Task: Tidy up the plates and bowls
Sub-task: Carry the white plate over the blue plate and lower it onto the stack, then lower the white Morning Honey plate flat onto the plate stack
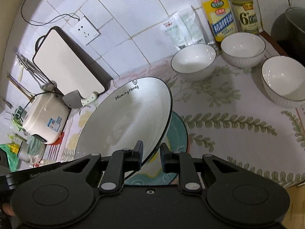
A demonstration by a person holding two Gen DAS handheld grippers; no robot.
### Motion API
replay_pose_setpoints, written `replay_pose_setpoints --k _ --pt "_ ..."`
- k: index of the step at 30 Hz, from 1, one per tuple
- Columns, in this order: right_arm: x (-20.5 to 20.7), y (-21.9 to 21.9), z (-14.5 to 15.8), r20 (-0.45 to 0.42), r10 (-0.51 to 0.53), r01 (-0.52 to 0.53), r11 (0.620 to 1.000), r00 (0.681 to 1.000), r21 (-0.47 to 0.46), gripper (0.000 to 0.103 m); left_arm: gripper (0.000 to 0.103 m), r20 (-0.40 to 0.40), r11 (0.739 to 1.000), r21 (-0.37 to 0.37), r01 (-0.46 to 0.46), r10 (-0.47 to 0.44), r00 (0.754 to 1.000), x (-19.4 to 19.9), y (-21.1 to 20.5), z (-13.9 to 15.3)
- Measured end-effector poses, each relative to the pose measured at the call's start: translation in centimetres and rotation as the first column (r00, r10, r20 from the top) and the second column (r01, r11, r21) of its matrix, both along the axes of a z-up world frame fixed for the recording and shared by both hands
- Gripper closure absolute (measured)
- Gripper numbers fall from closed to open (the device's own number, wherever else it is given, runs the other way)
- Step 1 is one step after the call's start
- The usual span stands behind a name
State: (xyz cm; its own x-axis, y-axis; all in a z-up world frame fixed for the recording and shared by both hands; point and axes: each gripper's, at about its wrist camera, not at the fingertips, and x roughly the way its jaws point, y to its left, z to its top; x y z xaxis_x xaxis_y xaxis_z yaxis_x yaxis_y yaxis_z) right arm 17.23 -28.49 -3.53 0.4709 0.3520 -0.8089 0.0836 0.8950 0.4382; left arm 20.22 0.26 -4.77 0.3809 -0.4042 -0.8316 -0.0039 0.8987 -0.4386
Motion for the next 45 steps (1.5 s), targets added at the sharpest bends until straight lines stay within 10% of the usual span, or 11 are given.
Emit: replay_pose_setpoints --k 45 --pt "-1.3 2.4 -4.2 -0.149 0.029 -0.048 0.991 0.988 -0.125 0.077 0.087 -0.125 0.998 0.067 0.007 0.001 0.992 -0.4 -0.5 -4.9"
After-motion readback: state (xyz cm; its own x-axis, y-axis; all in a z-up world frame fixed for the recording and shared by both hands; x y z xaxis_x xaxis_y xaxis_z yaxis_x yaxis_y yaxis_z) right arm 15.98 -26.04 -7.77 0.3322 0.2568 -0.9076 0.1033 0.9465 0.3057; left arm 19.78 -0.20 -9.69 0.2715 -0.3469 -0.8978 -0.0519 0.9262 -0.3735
